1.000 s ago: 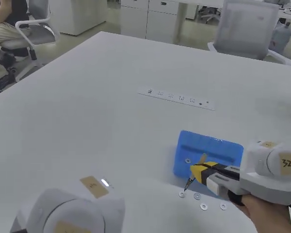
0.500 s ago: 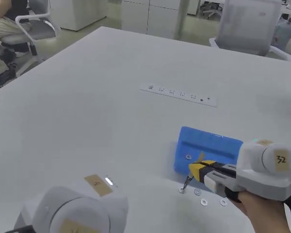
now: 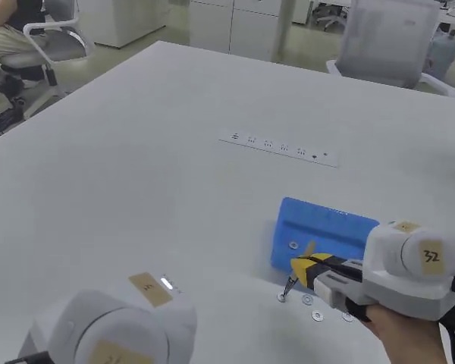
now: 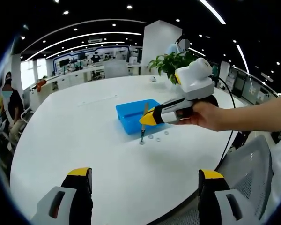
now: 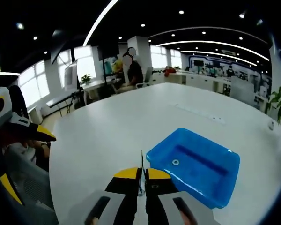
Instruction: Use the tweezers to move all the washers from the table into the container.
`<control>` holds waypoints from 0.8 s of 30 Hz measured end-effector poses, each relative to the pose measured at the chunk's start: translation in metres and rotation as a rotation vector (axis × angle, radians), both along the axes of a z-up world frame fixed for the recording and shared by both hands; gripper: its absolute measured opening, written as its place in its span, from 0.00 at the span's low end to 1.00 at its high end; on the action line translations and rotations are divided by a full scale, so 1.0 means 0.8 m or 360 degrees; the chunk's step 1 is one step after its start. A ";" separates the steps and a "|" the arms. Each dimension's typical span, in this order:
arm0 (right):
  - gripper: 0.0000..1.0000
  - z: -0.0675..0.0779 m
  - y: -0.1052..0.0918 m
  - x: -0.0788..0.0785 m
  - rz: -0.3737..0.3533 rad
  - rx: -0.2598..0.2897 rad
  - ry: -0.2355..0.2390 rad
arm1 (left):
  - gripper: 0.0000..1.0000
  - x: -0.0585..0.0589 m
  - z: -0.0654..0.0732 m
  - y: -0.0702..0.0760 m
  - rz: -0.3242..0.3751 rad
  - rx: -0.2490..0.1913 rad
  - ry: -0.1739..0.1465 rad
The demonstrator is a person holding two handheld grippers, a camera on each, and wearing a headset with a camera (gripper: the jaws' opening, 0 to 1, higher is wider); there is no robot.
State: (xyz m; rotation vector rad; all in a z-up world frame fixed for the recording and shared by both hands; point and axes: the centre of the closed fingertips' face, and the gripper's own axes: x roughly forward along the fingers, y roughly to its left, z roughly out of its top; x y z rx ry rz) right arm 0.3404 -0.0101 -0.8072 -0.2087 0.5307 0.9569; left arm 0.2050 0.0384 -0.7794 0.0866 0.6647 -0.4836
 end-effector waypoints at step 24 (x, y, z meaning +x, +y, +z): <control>0.00 0.036 -0.009 0.000 0.0004 -0.0002 -0.0047 | 0.98 -0.005 0.000 -0.007 -0.0031 0.0042 0.0003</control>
